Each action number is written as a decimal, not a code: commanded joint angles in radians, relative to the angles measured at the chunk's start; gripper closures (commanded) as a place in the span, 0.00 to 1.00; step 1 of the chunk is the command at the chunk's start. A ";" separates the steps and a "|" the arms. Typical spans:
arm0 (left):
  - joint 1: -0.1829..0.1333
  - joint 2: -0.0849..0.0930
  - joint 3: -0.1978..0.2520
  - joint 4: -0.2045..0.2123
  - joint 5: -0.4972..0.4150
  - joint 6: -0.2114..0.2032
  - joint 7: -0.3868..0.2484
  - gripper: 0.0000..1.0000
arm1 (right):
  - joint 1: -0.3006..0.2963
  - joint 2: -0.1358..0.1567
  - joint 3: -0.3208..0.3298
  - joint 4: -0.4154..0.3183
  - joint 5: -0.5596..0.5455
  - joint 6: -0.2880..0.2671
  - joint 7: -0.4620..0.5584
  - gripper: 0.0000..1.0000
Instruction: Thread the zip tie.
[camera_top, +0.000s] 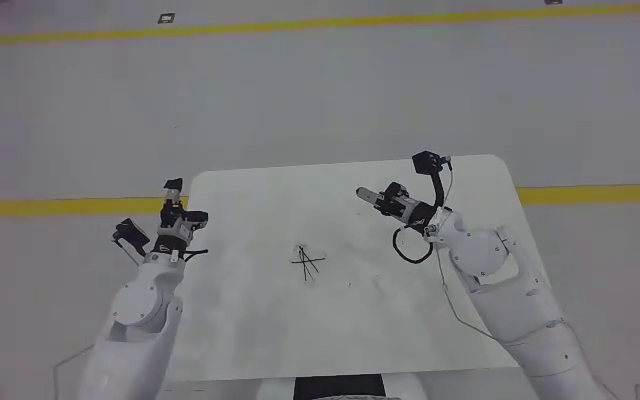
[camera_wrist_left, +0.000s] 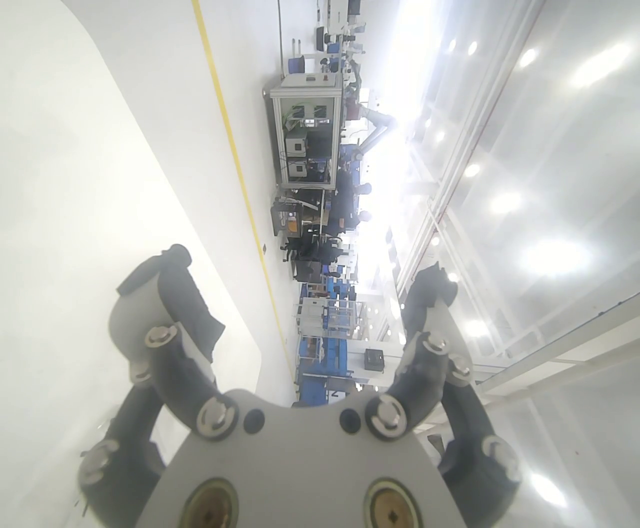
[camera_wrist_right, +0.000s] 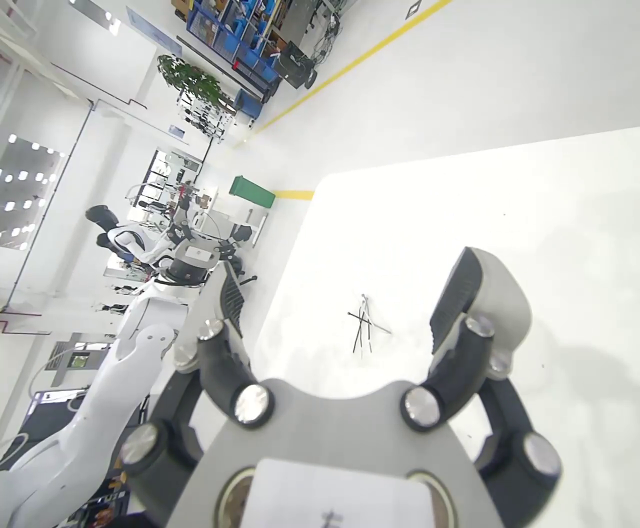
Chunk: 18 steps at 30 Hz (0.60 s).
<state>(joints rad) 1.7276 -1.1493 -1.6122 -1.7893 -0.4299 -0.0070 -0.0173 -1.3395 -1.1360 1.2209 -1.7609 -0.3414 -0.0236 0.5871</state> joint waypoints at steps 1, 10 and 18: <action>0.002 0.002 -0.025 0.014 -0.009 -0.015 -0.037 0.00 | 0.000 0.000 0.000 0.000 0.000 0.000 0.000 0.00; 0.031 0.012 -0.125 0.043 -0.077 -0.068 -0.228 0.00 | 0.000 0.000 0.000 0.000 0.000 0.000 0.000 0.00; 0.031 0.012 -0.125 0.043 -0.077 -0.068 -0.228 0.00 | 0.098 -0.011 -0.106 -0.023 -0.145 0.016 0.064 0.00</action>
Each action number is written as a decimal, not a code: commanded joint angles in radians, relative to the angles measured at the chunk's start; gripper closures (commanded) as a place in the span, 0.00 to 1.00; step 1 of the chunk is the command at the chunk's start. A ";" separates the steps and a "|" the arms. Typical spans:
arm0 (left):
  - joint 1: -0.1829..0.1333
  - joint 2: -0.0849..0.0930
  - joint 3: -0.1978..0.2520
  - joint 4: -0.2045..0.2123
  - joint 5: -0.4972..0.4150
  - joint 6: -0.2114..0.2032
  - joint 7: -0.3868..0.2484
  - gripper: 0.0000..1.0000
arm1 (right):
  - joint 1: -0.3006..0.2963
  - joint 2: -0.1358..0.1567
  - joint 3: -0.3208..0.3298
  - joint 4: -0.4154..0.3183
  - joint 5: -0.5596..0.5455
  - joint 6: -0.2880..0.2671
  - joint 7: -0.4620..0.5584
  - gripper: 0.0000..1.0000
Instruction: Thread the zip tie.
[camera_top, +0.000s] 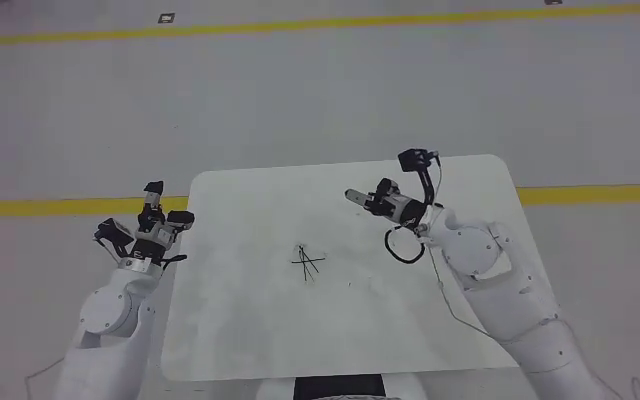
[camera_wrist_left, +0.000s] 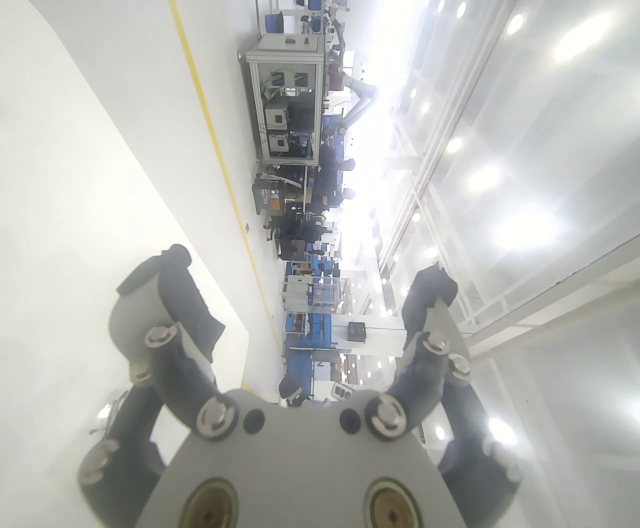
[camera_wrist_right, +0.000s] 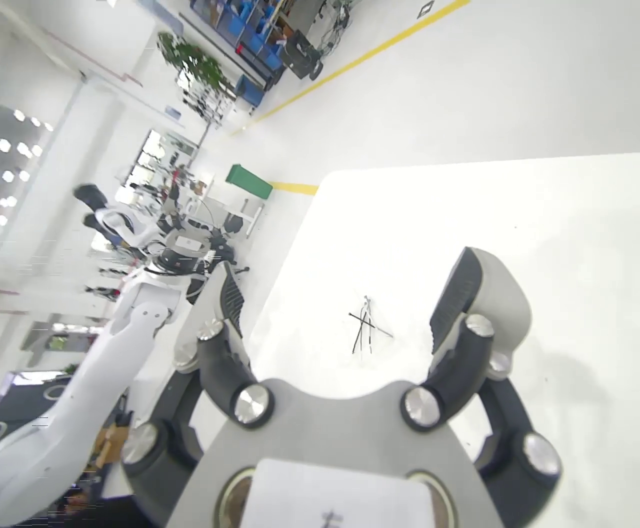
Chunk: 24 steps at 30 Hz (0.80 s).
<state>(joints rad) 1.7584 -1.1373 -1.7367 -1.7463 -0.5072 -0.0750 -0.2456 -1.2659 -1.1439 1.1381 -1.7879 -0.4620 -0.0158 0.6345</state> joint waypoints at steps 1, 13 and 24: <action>0.000 0.000 0.000 0.000 0.000 0.000 0.000 0.00 | 0.053 -0.009 -0.054 0.014 -0.034 0.024 0.028 0.00; 0.000 0.000 0.000 0.000 0.000 0.000 0.000 0.00 | 0.218 -0.052 -0.274 0.106 -0.188 0.090 0.147 0.00; 0.000 0.000 0.000 0.000 0.000 0.000 0.000 0.00 | 0.285 -0.066 -0.357 0.106 -0.289 0.100 0.271 0.00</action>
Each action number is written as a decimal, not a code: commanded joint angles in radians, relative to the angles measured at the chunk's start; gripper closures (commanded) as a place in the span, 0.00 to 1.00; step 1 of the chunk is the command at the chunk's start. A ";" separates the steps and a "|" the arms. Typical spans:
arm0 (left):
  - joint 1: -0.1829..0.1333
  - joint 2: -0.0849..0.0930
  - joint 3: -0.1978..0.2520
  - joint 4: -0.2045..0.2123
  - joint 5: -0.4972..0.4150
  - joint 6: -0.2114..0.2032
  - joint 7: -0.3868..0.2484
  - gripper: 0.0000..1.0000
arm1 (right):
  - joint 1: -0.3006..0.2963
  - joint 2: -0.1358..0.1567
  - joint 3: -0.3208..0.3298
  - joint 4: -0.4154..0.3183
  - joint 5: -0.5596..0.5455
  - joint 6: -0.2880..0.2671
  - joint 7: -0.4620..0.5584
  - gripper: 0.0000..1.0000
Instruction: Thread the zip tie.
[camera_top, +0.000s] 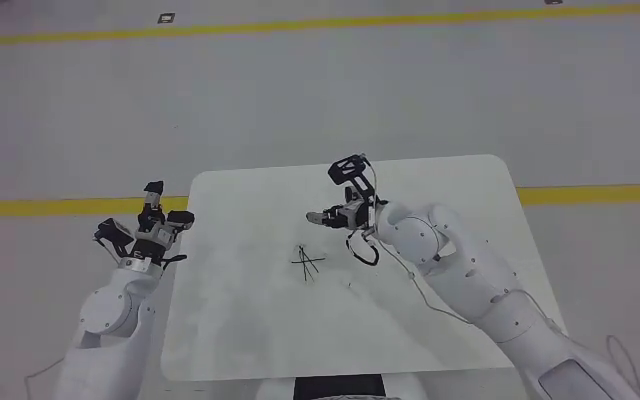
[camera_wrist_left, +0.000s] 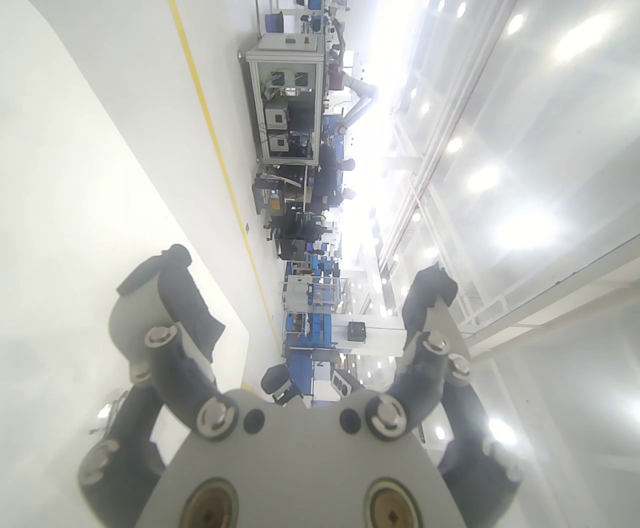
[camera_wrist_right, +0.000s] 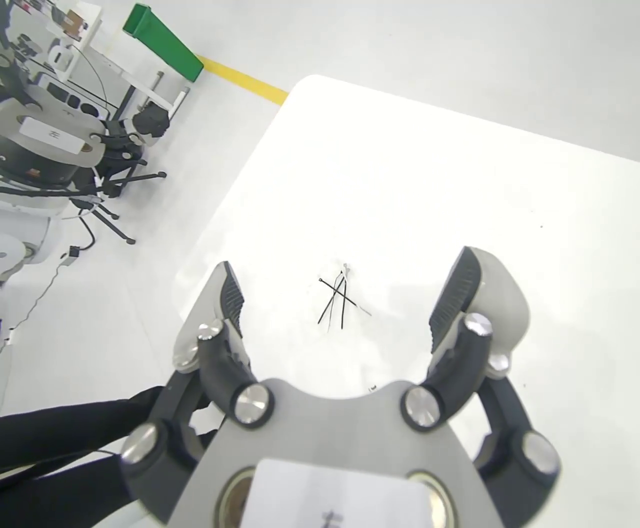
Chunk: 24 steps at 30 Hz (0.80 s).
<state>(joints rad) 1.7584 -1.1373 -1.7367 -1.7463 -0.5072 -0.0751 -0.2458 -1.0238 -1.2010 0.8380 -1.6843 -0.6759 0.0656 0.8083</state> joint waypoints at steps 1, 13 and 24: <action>0.000 0.000 0.000 0.000 0.000 0.000 0.000 0.00 | 0.066 -0.017 -0.084 0.016 -0.087 0.027 0.126 0.00; 0.000 0.000 0.000 0.000 0.000 0.000 0.000 0.00 | 0.219 -0.104 -0.246 0.194 -0.045 0.097 0.230 0.00; 0.000 0.000 0.000 0.000 0.000 0.000 0.000 0.00 | 0.219 -0.104 -0.246 0.194 -0.045 0.097 0.230 0.00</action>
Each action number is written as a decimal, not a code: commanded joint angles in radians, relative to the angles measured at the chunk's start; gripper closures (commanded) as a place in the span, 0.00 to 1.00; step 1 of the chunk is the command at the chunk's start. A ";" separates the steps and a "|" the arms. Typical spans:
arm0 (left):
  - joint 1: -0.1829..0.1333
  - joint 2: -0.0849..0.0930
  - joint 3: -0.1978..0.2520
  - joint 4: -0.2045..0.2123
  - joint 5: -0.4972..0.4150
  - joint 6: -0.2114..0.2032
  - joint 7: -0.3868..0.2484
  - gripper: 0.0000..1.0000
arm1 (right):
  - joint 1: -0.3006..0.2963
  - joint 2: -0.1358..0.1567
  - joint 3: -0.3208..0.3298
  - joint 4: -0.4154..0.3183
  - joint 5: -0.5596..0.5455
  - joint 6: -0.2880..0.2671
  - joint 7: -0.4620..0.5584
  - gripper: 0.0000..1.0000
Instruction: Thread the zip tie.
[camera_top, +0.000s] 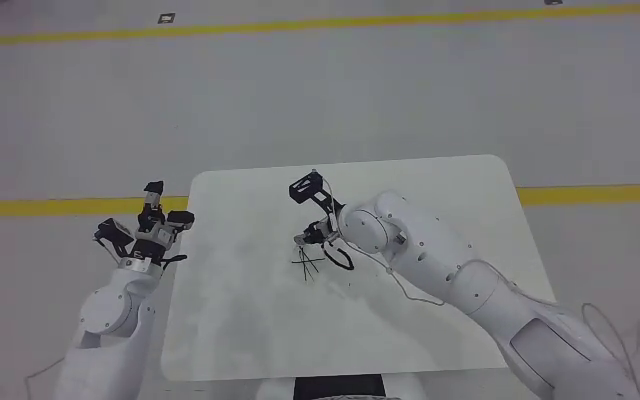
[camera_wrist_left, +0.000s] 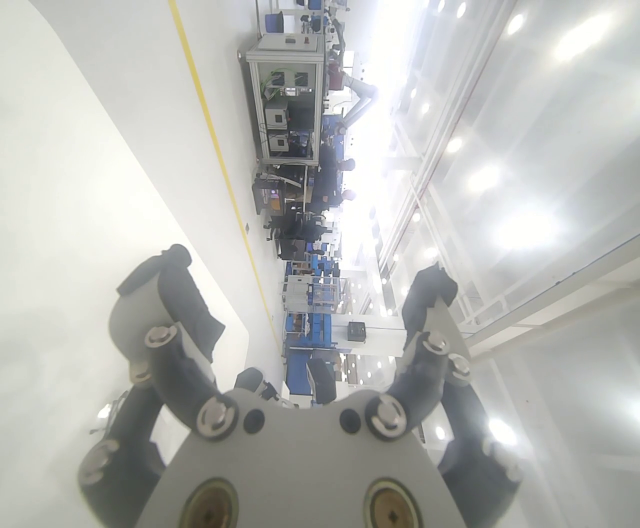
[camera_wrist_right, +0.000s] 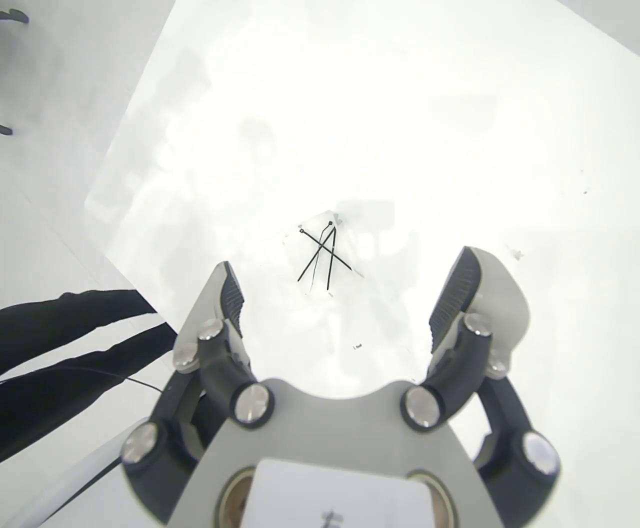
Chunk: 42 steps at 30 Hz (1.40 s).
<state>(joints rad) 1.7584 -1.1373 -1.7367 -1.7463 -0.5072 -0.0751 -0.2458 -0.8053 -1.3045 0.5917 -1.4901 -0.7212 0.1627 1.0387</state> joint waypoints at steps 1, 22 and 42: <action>0.000 0.000 0.000 0.000 0.000 0.000 0.000 0.00 | 0.000 0.000 0.000 0.000 0.000 0.000 0.000 0.00; 0.000 0.000 0.000 0.000 0.000 0.000 0.000 0.00 | -0.002 -0.001 -0.006 -0.003 -0.002 -0.010 -0.001 0.00; 0.000 0.000 0.000 0.000 0.000 0.000 0.000 0.00 | 0.128 -0.175 -0.160 0.279 0.185 0.080 0.135 0.00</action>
<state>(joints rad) 1.7584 -1.1373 -1.7367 -1.7463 -0.5072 -0.0751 -0.2458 -0.6770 -1.4792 0.4291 -1.2109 -0.5393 0.2442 1.1746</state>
